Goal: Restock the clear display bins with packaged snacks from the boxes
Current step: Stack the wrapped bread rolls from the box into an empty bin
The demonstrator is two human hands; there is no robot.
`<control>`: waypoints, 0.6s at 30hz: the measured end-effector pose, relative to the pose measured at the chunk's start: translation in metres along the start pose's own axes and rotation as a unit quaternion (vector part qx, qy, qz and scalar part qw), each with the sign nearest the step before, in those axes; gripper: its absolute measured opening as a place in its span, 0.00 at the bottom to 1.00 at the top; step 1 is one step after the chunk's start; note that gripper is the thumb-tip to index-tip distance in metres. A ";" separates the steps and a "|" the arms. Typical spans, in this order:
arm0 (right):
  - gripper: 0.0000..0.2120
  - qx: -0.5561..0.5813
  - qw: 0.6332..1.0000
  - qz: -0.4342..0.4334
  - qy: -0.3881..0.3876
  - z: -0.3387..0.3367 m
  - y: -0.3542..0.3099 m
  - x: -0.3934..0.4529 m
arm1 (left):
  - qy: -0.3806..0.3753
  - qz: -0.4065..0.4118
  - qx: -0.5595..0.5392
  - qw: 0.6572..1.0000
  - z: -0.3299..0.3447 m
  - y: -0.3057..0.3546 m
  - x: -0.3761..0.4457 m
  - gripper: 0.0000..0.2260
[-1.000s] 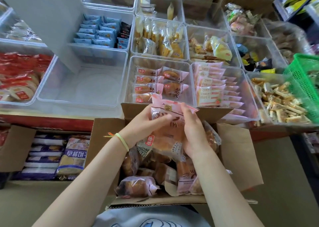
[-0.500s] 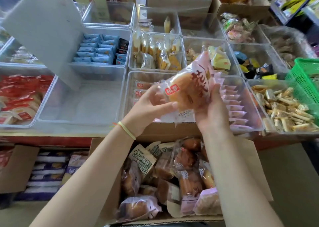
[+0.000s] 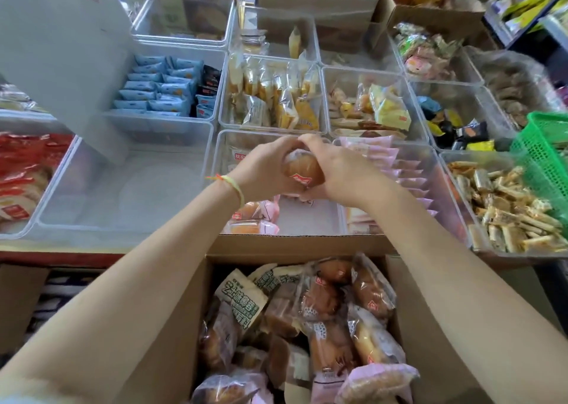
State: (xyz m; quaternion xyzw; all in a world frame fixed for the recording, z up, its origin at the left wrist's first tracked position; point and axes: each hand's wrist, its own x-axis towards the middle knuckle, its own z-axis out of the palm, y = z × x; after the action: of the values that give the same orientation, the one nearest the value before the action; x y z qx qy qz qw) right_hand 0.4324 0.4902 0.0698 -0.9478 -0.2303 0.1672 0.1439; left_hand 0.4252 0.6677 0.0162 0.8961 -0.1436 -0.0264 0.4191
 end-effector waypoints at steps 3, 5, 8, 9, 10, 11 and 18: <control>0.24 -0.056 0.997 0.042 -0.029 0.009 0.012 0.028 | 0.018 -0.079 0.102 0.991 0.004 -0.028 0.005 0.27; 0.22 -0.119 0.990 0.058 -0.052 0.015 0.018 0.045 | -0.027 -0.148 0.202 0.968 0.001 -0.047 0.003 0.19; 0.15 -0.213 0.960 0.051 -0.172 0.026 0.013 0.070 | -0.235 -0.163 0.288 0.914 0.011 -0.067 0.001 0.12; 0.12 -0.240 0.944 0.045 -0.222 0.033 0.012 0.081 | -0.283 -0.196 0.275 0.898 0.017 -0.070 -0.001 0.13; 0.11 -0.255 0.929 0.044 -0.265 0.042 0.011 0.091 | -0.320 -0.231 0.261 0.881 0.022 -0.073 -0.003 0.14; 0.13 -0.266 0.916 0.053 -0.296 0.055 0.010 0.101 | -0.347 -0.239 0.269 0.866 0.028 -0.076 -0.005 0.14; 0.24 -0.343 0.926 0.041 -0.151 0.128 0.038 0.117 | -0.327 -0.221 0.269 0.879 0.045 -0.097 -0.015 0.11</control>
State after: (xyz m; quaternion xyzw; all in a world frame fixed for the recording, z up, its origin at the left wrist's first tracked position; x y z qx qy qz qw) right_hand 0.4962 0.5391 -0.0884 -0.9116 -0.2532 0.2249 -0.2331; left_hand 0.4265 0.6974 -0.0874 0.9231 -0.0718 -0.3704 0.0748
